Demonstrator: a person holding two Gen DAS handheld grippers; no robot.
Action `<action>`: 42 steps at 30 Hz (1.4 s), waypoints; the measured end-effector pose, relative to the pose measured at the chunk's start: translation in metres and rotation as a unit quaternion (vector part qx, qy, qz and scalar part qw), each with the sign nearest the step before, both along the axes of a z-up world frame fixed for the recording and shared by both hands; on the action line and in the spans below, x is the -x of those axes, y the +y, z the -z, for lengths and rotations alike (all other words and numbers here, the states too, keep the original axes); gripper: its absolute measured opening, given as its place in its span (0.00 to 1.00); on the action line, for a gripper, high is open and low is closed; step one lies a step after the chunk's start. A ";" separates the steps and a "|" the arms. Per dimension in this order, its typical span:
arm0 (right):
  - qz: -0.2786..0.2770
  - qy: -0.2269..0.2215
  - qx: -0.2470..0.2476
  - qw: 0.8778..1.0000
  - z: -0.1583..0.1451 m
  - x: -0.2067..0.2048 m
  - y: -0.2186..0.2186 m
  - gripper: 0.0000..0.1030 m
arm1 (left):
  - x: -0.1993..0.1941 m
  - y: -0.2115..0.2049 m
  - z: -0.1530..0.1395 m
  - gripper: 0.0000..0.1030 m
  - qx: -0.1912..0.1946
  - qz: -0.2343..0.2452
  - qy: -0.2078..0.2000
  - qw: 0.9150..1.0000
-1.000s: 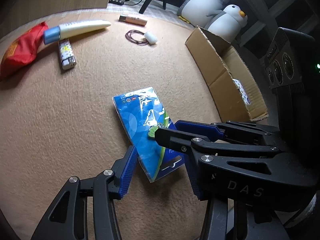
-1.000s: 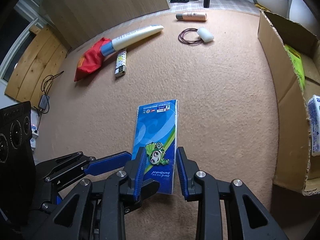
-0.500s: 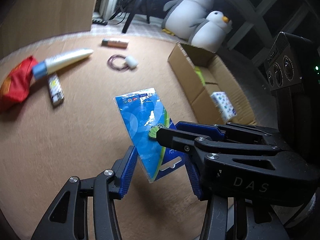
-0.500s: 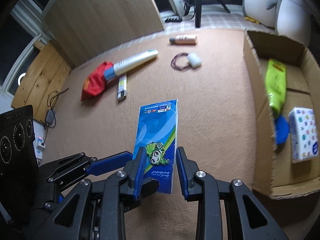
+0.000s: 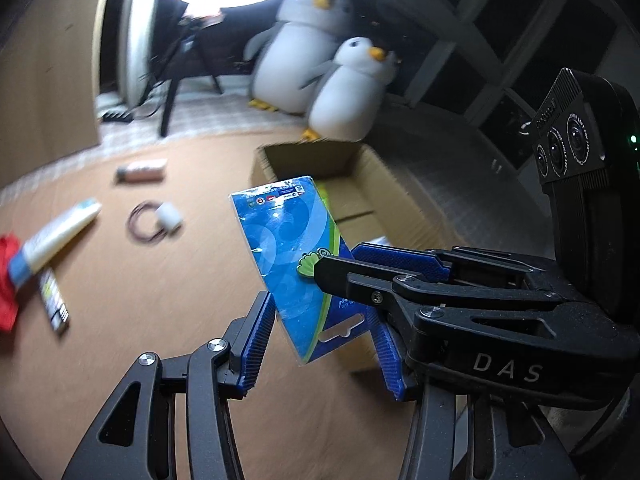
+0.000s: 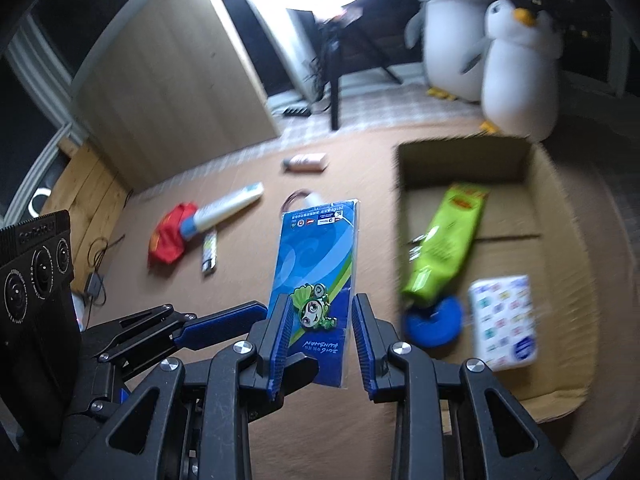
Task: Organize objects
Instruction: 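Carry the card packet into the box and open the right tool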
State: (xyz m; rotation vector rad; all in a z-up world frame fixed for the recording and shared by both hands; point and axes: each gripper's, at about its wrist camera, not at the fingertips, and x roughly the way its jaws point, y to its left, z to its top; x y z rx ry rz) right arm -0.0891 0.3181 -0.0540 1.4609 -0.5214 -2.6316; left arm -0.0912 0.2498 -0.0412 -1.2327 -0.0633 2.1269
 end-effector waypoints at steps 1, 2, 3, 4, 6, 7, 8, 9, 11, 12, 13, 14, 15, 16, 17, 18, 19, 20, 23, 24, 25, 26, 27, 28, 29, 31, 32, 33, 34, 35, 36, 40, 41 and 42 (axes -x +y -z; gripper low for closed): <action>0.006 0.003 -0.001 1.000 -0.003 0.001 0.008 0.27 | 0.003 0.008 -0.002 0.50 -0.002 0.004 0.002 1.000; 0.011 0.004 -0.002 1.000 -0.004 0.001 0.015 0.27 | 0.006 0.016 -0.003 0.50 -0.003 0.009 0.005 1.000; 0.017 0.006 -0.003 1.000 -0.006 0.002 0.024 0.27 | 0.009 0.025 -0.004 0.50 -0.004 0.013 0.007 1.000; 0.021 0.007 -0.004 1.000 -0.007 0.002 0.031 0.27 | 0.011 0.031 -0.005 0.50 -0.006 0.017 0.007 1.000; 0.031 0.008 -0.008 0.999 -0.007 0.002 0.047 0.27 | 0.017 0.047 -0.004 0.50 -0.009 0.026 0.006 1.000; 0.036 0.007 -0.010 0.999 -0.007 0.002 0.053 0.27 | 0.019 0.055 -0.004 0.50 -0.009 0.030 0.005 0.999; 0.040 0.007 -0.011 0.999 -0.006 0.003 0.060 0.27 | 0.021 0.063 -0.003 0.50 -0.008 0.034 0.006 0.999; 0.045 0.005 -0.011 0.999 -0.005 0.003 0.068 0.27 | 0.024 0.070 -0.002 0.50 -0.008 0.038 0.005 0.999; 0.053 0.002 -0.011 0.999 -0.002 0.004 0.080 0.27 | 0.028 0.084 0.002 0.50 -0.008 0.044 0.003 0.999; 0.057 0.000 -0.012 0.998 0.000 0.004 0.086 0.27 | 0.030 0.090 0.004 0.50 -0.008 0.047 0.002 0.999; 0.060 -0.001 -0.013 0.998 0.001 0.004 0.091 0.27 | 0.032 0.095 0.005 0.50 -0.008 0.048 0.001 0.999; 0.062 -0.003 -0.013 0.998 0.002 0.004 0.095 0.27 | 0.034 0.101 0.007 0.50 -0.007 0.050 -0.001 0.999; 0.065 -0.004 -0.013 0.998 0.004 0.004 0.100 0.27 | 0.035 0.104 0.009 0.50 -0.005 0.052 -0.001 0.999; 0.067 -0.005 -0.015 0.998 0.005 0.004 0.103 0.27 | 0.036 0.108 0.010 0.50 -0.003 0.054 -0.001 0.999; 0.068 -0.006 -0.015 0.998 0.006 0.004 0.105 0.27 | 0.038 0.112 0.012 0.50 -0.002 0.056 -0.001 0.998; 0.069 -0.008 -0.015 0.997 0.007 0.005 0.108 0.27 | 0.039 0.114 0.013 0.50 0.001 0.057 -0.002 0.998; 0.068 -0.008 -0.015 0.998 0.008 0.005 0.110 0.27 | 0.040 0.117 0.015 0.51 0.005 0.058 -0.002 0.998; 0.067 -0.010 -0.013 0.998 0.009 0.006 0.112 0.27 | 0.041 0.119 0.016 0.53 0.008 0.060 -0.005 0.998; 0.064 -0.017 -0.013 0.998 0.013 0.007 0.116 0.35 | 0.043 0.120 0.019 0.65 0.013 0.056 -0.003 0.998; 0.070 -0.018 -0.018 0.997 0.013 0.007 0.117 0.44 | 0.044 0.119 0.019 0.65 0.014 0.057 -0.003 0.998; 0.075 -0.016 -0.020 0.997 0.013 0.007 0.118 0.47 | 0.044 0.118 0.020 0.65 0.015 0.057 -0.002 0.998; 0.078 -0.014 -0.019 0.997 0.013 0.006 0.119 0.47 | 0.045 0.116 0.020 0.65 0.016 0.057 -0.001 0.998; 0.080 -0.014 -0.018 0.997 0.013 0.005 0.119 0.47 | 0.045 0.115 0.020 0.65 0.017 0.056 0.000 0.998; 0.081 -0.015 -0.017 0.996 0.014 0.006 0.119 0.47 | 0.045 0.113 0.019 0.65 0.018 0.055 0.001 0.998; 0.082 -0.016 -0.017 0.996 0.014 0.006 0.119 0.47 | 0.044 0.110 0.019 0.65 0.018 0.054 0.001 0.998; 0.082 -0.018 -0.017 0.996 0.015 0.006 0.116 0.47 | 0.044 0.104 0.018 0.65 0.017 0.051 0.001 0.999; 0.082 -0.020 -0.016 0.996 0.016 0.007 0.114 0.48 | 0.043 0.101 0.017 0.65 0.018 0.050 0.002 0.999; 0.082 -0.018 -0.016 0.996 0.016 0.006 0.112 0.50 | 0.043 0.097 0.017 0.65 0.019 0.048 0.002 0.999; 0.081 -0.017 -0.017 0.996 0.015 0.006 0.110 0.51 | 0.043 0.093 0.017 0.65 0.020 0.046 0.003 0.999; 0.081 -0.016 -0.018 0.996 0.015 0.006 0.108 0.51 | 0.042 0.088 0.017 0.65 0.021 0.044 0.003 0.999; 0.080 -0.015 -0.016 0.997 0.015 0.006 0.106 0.51 | 0.042 0.083 0.016 0.65 0.022 0.041 0.002 0.999; 0.083 -0.010 -0.004 0.996 0.014 0.002 0.099 0.52 | 0.045 0.060 0.015 0.65 0.030 0.027 0.003 0.999; 0.084 -0.009 -0.001 0.996 0.013 0.001 0.097 0.52 | 0.046 0.054 0.016 0.65 0.033 0.023 0.002 0.999; 0.084 -0.009 0.002 0.996 0.013 0.000 0.095 0.52 | 0.049 0.046 0.017 0.65 0.037 0.017 0.001 0.999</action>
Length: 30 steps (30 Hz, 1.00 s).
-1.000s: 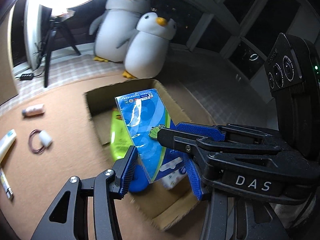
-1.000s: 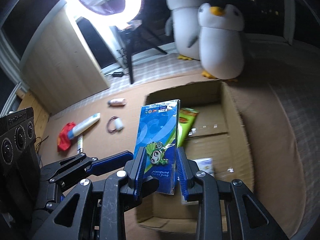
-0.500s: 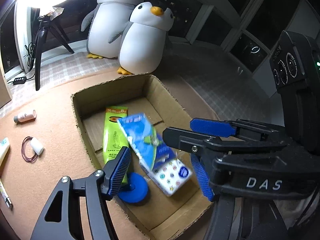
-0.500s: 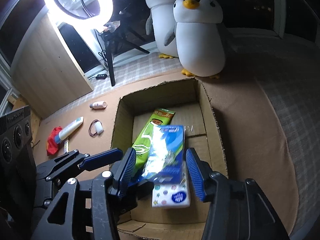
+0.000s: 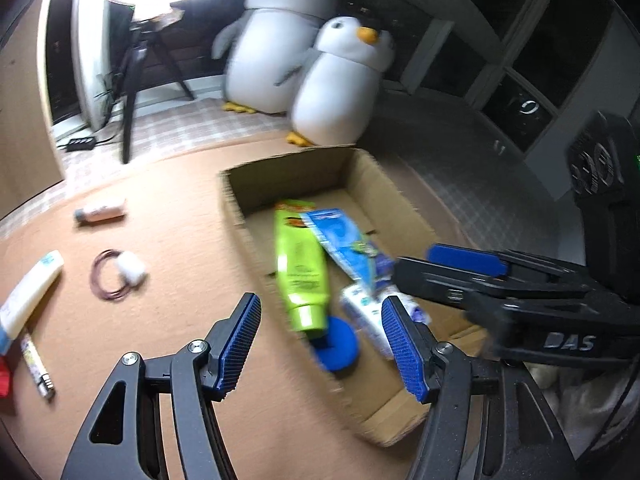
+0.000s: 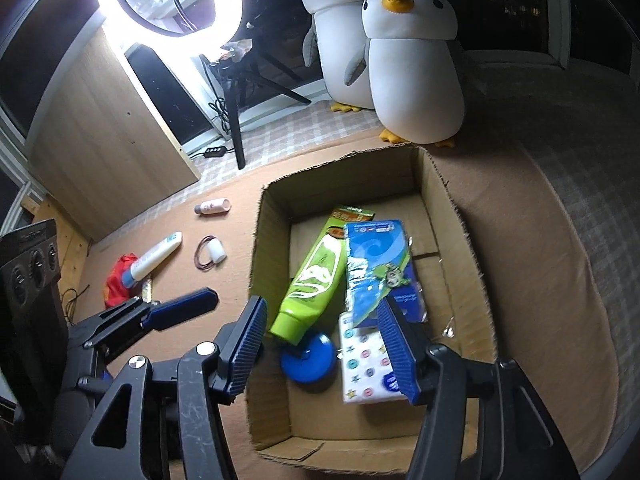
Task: Organize objects
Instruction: 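Withdraw the right tool while the left tool moves over the purple cord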
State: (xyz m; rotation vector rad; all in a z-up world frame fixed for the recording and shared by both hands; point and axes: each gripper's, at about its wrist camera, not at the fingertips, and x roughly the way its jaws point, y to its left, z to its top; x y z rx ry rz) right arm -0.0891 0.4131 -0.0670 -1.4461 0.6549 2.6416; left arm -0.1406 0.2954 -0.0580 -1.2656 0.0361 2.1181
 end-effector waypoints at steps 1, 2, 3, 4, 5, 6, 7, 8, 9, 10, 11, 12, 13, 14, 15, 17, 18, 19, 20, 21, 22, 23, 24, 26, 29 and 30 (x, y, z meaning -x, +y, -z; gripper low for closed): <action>0.000 0.001 0.001 1.000 0.000 -0.001 -0.002 0.52 | 0.002 -0.005 0.001 0.65 0.003 -0.003 -0.001 1.000; -0.001 0.001 0.002 1.000 -0.001 -0.002 -0.005 0.52 | 0.004 -0.012 0.002 0.65 0.009 -0.009 0.000 1.000; -0.001 0.003 0.004 1.000 -0.001 -0.003 -0.007 0.52 | 0.005 -0.019 0.003 0.65 0.013 -0.014 0.001 1.000; -0.002 0.003 0.005 1.000 -0.001 -0.004 -0.010 0.52 | 0.007 -0.026 0.004 0.65 0.017 -0.019 0.000 1.000; -0.003 0.004 0.007 1.000 -0.002 -0.004 -0.013 0.52 | 0.009 -0.034 0.006 0.65 0.021 -0.026 0.000 0.999; -0.004 0.006 0.007 1.000 -0.003 -0.004 -0.015 0.52 | 0.012 -0.042 0.008 0.65 0.024 -0.035 -0.001 0.999; -0.005 0.007 0.008 1.000 -0.003 -0.004 -0.017 0.52 | 0.015 -0.049 0.010 0.65 0.026 -0.042 -0.003 0.999; -0.007 0.007 0.008 1.000 -0.004 -0.003 -0.020 0.52 | 0.018 -0.058 0.012 0.65 0.028 -0.051 -0.005 0.998; -0.009 0.009 0.009 1.000 -0.005 -0.002 -0.023 0.52 | 0.021 -0.067 0.013 0.64 0.030 -0.060 -0.007 0.998; -0.010 0.011 0.009 1.000 -0.005 -0.001 -0.026 0.52 | 0.024 -0.073 0.015 0.64 0.033 -0.067 -0.007 0.997; -0.012 0.012 0.009 1.000 -0.006 0.000 -0.029 0.52 | 0.028 -0.082 0.017 0.64 0.036 -0.074 -0.009 0.997; -0.013 0.015 0.008 1.000 -0.007 0.001 -0.033 0.52 | 0.032 -0.089 0.018 0.65 0.041 -0.082 -0.010 0.996; -0.016 0.017 0.008 1.000 -0.008 0.002 -0.036 0.52 | 0.036 -0.095 0.020 0.64 0.045 -0.091 -0.012 0.995; -0.018 0.018 0.005 1.000 -0.009 0.003 -0.040 0.52 | 0.043 -0.102 0.023 0.64 0.047 -0.102 -0.020 0.994; -0.021 0.019 0.002 1.000 -0.010 0.005 -0.045 0.52 | 0.048 -0.108 0.025 0.64 0.045 -0.113 -0.026 0.992; -0.026 0.023 0.002 0.999 -0.011 0.006 -0.052 0.52 | 0.061 -0.118 0.030 0.64 0.038 -0.133 -0.038 0.990; -0.029 0.025 0.002 0.999 -0.010 0.007 -0.056 0.52 | 0.068 -0.121 0.034 0.64 0.037 -0.138 -0.044 0.989; -0.030 0.026 0.001 0.999 -0.010 0.007 -0.059 0.52 | 0.074 -0.122 0.036 0.64 0.037 -0.141 -0.048 0.988; -0.033 0.028 0.000 0.999 -0.010 0.008 -0.063 0.52 | 0.081 -0.123 0.039 0.64 0.041 -0.142 -0.050 0.988; -0.036 0.030 -0.005 0.999 -0.009 0.009 -0.067 0.52 | 0.087 -0.122 0.041 0.64 0.047 -0.144 -0.049 0.987; -0.038 0.031 -0.010 0.999 -0.009 0.011 -0.070 0.52 | 0.093 -0.121 0.043 0.64 0.053 -0.145 -0.047 0.987; -0.041 0.032 -0.013 0.999 -0.009 0.013 -0.073 0.52 | 0.100 -0.120 0.045 0.64 0.058 -0.144 -0.044 0.987; -0.044 0.031 -0.014 0.998 -0.009 0.016 -0.076 0.52 | 0.106 -0.121 0.046 0.64 0.063 -0.147 -0.043 0.986; -0.049 0.032 -0.013 0.998 -0.010 0.021 -0.081 0.52 | 0.121 -0.124 0.051 0.64 0.063 -0.157 -0.050 0.984; -0.058 0.029 -0.014 0.998 -0.011 0.028 -0.088 0.52 | 0.140 -0.123 0.058 0.57 0.068 -0.162 -0.058 0.983; -0.062 0.028 -0.015 0.998 -0.010 0.030 -0.091 0.52 | 0.145 -0.122 0.062 0.54 0.067 -0.162 -0.062 0.983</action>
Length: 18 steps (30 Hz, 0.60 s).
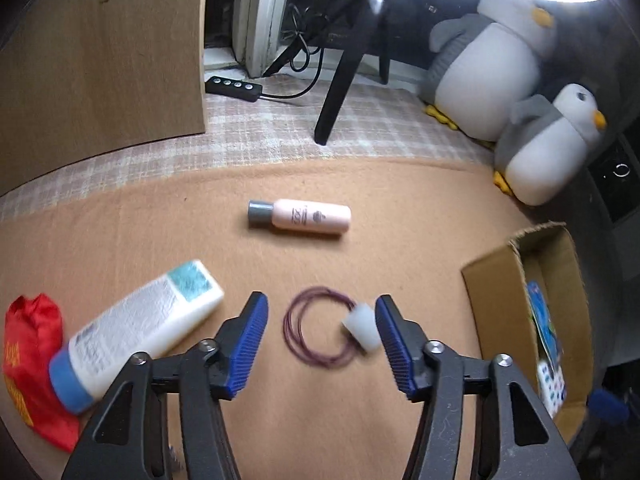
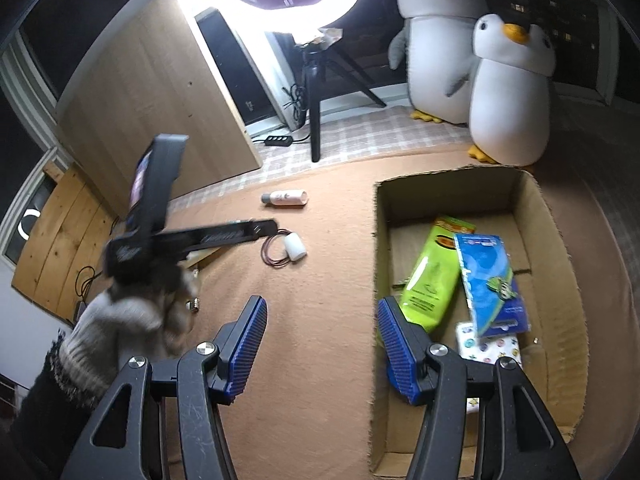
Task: Organize objects
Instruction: 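Withdraw the right tool while the left tool moves over the purple cord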
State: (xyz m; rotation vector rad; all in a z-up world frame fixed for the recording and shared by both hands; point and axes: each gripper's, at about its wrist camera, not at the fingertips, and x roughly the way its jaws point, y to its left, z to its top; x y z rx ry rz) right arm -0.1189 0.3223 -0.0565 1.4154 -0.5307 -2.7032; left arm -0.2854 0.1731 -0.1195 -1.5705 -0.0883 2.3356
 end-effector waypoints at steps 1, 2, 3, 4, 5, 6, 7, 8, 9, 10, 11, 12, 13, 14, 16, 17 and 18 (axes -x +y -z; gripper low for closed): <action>-0.003 -0.002 -0.002 1.000 0.000 0.001 -0.002 0.52 | 0.004 0.001 0.003 0.51 -0.002 0.001 -0.005 1.000; -0.005 -0.003 -0.004 1.000 0.001 0.002 -0.005 0.52 | 0.009 0.002 0.007 0.49 -0.004 0.002 -0.011 1.000; -0.007 -0.005 -0.005 1.000 0.002 0.003 -0.006 0.52 | 0.013 0.004 0.012 0.45 -0.003 0.002 -0.016 1.000; -0.007 -0.007 -0.005 1.000 0.003 0.003 -0.007 0.52 | 0.016 0.005 0.015 0.42 -0.003 0.001 -0.020 1.000; -0.007 -0.008 -0.005 1.000 0.004 0.003 -0.008 0.52 | 0.018 0.006 0.019 0.41 -0.004 -0.002 -0.023 1.000; -0.007 -0.011 -0.004 1.000 0.005 0.004 -0.008 0.52 | 0.021 0.006 0.022 0.40 -0.005 -0.004 -0.026 1.000; -0.006 -0.013 -0.003 1.000 0.006 0.004 -0.008 0.52 | 0.021 0.006 0.025 0.39 -0.006 -0.005 -0.027 1.000; -0.005 -0.015 -0.001 1.000 0.007 0.003 -0.008 0.52 | 0.022 0.008 0.027 0.39 -0.005 -0.004 -0.027 1.000; -0.004 -0.016 0.000 1.000 0.008 0.003 -0.008 0.52 | 0.022 0.009 0.029 0.39 -0.002 -0.003 -0.026 1.000; -0.004 -0.018 0.000 1.000 0.009 0.003 -0.008 0.52 | 0.022 0.011 0.030 0.37 0.003 -0.002 -0.021 1.000; -0.003 -0.020 0.000 1.000 0.010 0.003 -0.008 0.52 | 0.023 0.012 0.030 0.36 0.006 0.000 -0.018 1.000; -0.003 -0.022 0.001 1.000 0.011 0.003 -0.008 0.52 | 0.023 0.013 0.031 0.36 0.010 0.002 -0.015 1.000; -0.003 -0.024 0.001 1.000 0.012 0.003 -0.008 0.52 | 0.022 0.014 0.031 0.34 0.013 0.004 -0.013 1.000; -0.002 -0.025 0.001 1.000 0.013 0.003 -0.008 0.52 | 0.022 0.015 0.031 0.32 0.017 0.006 -0.012 1.000; -0.001 -0.028 0.002 1.000 0.015 0.004 -0.008 0.52 | 0.018 0.017 0.032 0.26 0.026 0.016 -0.008 1.000; -0.001 -0.028 0.002 1.000 0.015 0.004 -0.008 0.52 | 0.014 0.018 0.031 0.26 0.033 0.024 -0.003 0.999; -0.001 -0.028 0.003 1.000 0.015 0.004 -0.008 0.52 | 0.010 0.019 0.032 0.22 0.040 0.032 -0.001 0.999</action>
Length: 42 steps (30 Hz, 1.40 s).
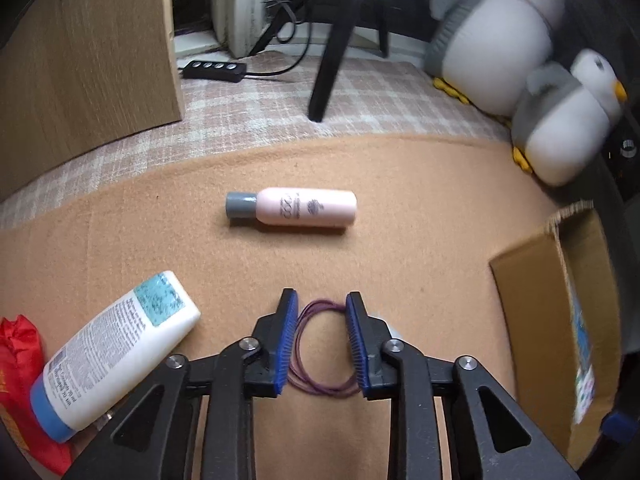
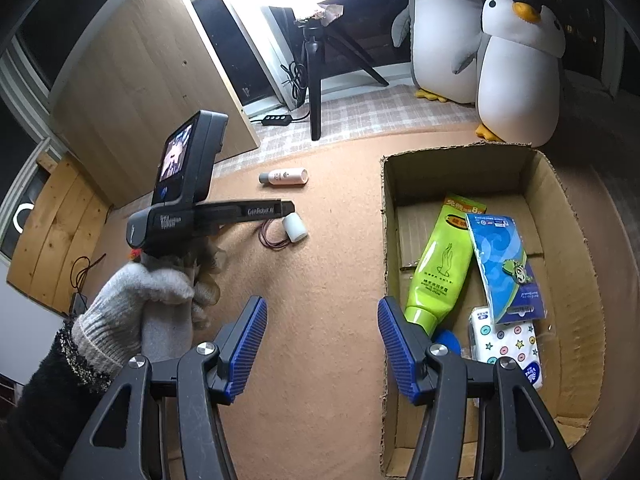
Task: Organize objects
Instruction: 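Withdraw the right tool while the left tool moves over the purple cord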
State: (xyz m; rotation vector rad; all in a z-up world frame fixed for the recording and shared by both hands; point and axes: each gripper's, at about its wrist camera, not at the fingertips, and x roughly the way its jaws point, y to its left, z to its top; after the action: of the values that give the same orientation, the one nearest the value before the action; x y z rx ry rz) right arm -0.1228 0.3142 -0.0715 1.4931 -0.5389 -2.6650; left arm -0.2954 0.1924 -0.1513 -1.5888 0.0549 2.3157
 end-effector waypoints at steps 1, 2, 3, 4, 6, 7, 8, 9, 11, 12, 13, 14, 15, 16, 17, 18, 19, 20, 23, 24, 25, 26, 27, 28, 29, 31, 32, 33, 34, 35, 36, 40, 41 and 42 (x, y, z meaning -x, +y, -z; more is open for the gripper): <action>-0.001 0.000 0.000 1.000 0.000 0.000 0.000 0.52 | -0.006 0.002 0.001 0.19 0.014 0.008 0.008 1.000; -0.002 0.000 0.000 1.000 0.000 0.000 -0.001 0.52 | -0.010 0.002 0.000 0.19 0.021 0.014 0.012 1.000; -0.004 -0.001 0.000 1.000 0.000 0.000 -0.003 0.52 | -0.014 0.003 0.001 0.19 0.026 0.020 0.015 0.999; -0.006 -0.002 0.000 1.000 0.000 0.001 -0.004 0.52 | -0.019 0.002 0.000 0.19 0.030 0.025 0.017 0.999; -0.010 -0.001 0.000 1.000 -0.001 0.001 -0.006 0.52 | -0.027 -0.001 0.000 0.18 0.033 0.033 0.018 0.999; -0.011 -0.001 0.000 1.000 -0.001 0.001 -0.008 0.52 | -0.032 -0.002 0.001 0.18 0.034 0.035 0.017 0.999; -0.012 -0.001 0.000 1.000 -0.001 0.001 -0.009 0.52 | -0.038 -0.005 0.000 0.18 0.032 0.038 0.015 0.999; -0.013 0.000 0.002 1.000 -0.002 0.000 -0.010 0.52 | -0.043 -0.007 0.001 0.18 0.032 0.041 0.015 0.999; -0.016 0.001 0.003 1.000 -0.003 0.000 -0.013 0.52 | -0.054 -0.012 0.001 0.18 0.032 0.045 0.014 0.998; -0.018 0.002 0.003 1.000 -0.003 0.000 -0.014 0.52 | -0.060 -0.014 0.000 0.18 0.032 0.047 0.015 0.998; -0.019 0.002 0.003 1.000 -0.002 -0.001 -0.015 0.52 | -0.065 -0.015 0.000 0.18 0.032 0.047 0.014 0.998; -0.020 0.001 0.003 1.000 -0.002 -0.001 -0.017 0.52 | -0.069 -0.016 0.000 0.18 0.031 0.048 0.014 0.998; -0.022 0.000 0.004 1.000 -0.001 -0.001 -0.018 0.52 | -0.075 -0.017 -0.001 0.18 0.032 0.050 0.015 0.998; -0.023 -0.001 0.006 1.000 -0.001 -0.001 -0.019 0.52 | -0.080 -0.017 -0.001 0.18 0.034 0.052 0.015 0.998; -0.026 -0.002 0.007 1.000 0.000 -0.001 -0.020 0.52 | -0.084 -0.018 -0.001 0.18 0.036 0.054 0.014 0.998; -0.027 -0.003 0.007 1.000 0.001 -0.001 -0.022 0.52 | -0.089 -0.020 -0.002 0.18 0.035 0.054 0.013 0.998; -0.029 -0.003 0.006 1.000 0.000 -0.001 -0.023 0.52 | -0.094 -0.021 -0.002 0.18 0.033 0.054 0.011 0.998; -0.031 -0.003 0.006 0.999 0.000 -0.002 -0.025 0.52 | -0.101 -0.025 -0.003 0.18 0.030 0.053 0.010 0.998; -0.038 -0.002 0.006 0.999 -0.001 -0.002 -0.030 0.52 | -0.120 -0.032 -0.004 0.18 0.024 0.052 0.010 0.998; -0.041 -0.003 0.005 0.999 -0.001 -0.002 -0.032 0.52 | -0.127 -0.035 -0.005 0.18 0.022 0.052 0.009 0.998; -0.043 -0.003 0.005 0.999 -0.001 -0.003 -0.034 0.52 | -0.132 -0.037 -0.005 0.18 0.021 0.052 0.009 0.998; -0.045 -0.004 0.005 0.999 0.000 -0.003 -0.036 0.52 | -0.139 -0.040 -0.006 0.18 0.020 0.052 0.008 0.998; -0.048 -0.004 0.006 0.999 0.000 -0.004 -0.038 0.52 | -0.145 -0.043 -0.006 0.18 0.017 0.051 0.007 0.999; -0.051 -0.005 0.007 0.999 0.001 -0.004 -0.041 0.52 | -0.152 -0.047 -0.006 0.18 0.012 0.049 0.006 0.999; -0.054 -0.007 0.008 0.998 0.002 -0.005 -0.043 0.52 | -0.158 -0.051 -0.007 0.18 0.006 0.046 0.004 0.999; -0.062 -0.011 0.009 0.998 0.005 -0.007 -0.050 0.52 | -0.170 -0.058 -0.007 0.18 -0.005 0.042 -0.001 0.999; -0.065 -0.013 0.010 0.998 0.007 -0.007 -0.053 0.52 | -0.176 -0.061 -0.007 0.18 -0.008 0.040 -0.002 0.999; -0.069 -0.016 0.012 0.997 0.009 -0.008 -0.057 0.52 | -0.182 -0.064 -0.008 0.18 -0.011 0.039 -0.002 0.999; -0.073 -0.018 0.013 0.997 0.012 -0.009 -0.061 0.52 | -0.187 -0.066 -0.008 0.18 -0.013 0.039 -0.002 0.999; -0.077 -0.021 0.015 0.997 0.015 -0.010 -0.065 0.52 | -0.193 -0.068 -0.008 0.18 -0.014 0.038 -0.003 0.999; -0.082 -0.025 0.017 0.996 0.019 -0.011 -0.070 0.52 | -0.198 -0.070 -0.008 0.18 -0.014 0.038 -0.004 0.999; -0.094 -0.038 0.014 0.995 0.033 -0.015 -0.086 0.52 | -0.218 -0.078 -0.008 0.17 -0.016 0.035 -0.003 0.999; -0.097 -0.040 0.012 0.994 0.037 -0.017 -0.089 0.52 | -0.223 -0.080 -0.009 0.17 -0.017 0.035 -0.003 0.999; -0.100 -0.043 0.011 0.994 0.041 -0.018 -0.093 0.52 | -0.227 -0.083 -0.009 0.18 -0.020 0.033 -0.004 0.999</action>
State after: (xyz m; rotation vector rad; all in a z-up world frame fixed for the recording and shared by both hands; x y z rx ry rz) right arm -0.1047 0.2208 -0.1122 1.5705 -0.3995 -2.4465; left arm -0.0682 0.1097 -0.1428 -1.5530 0.0579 2.2468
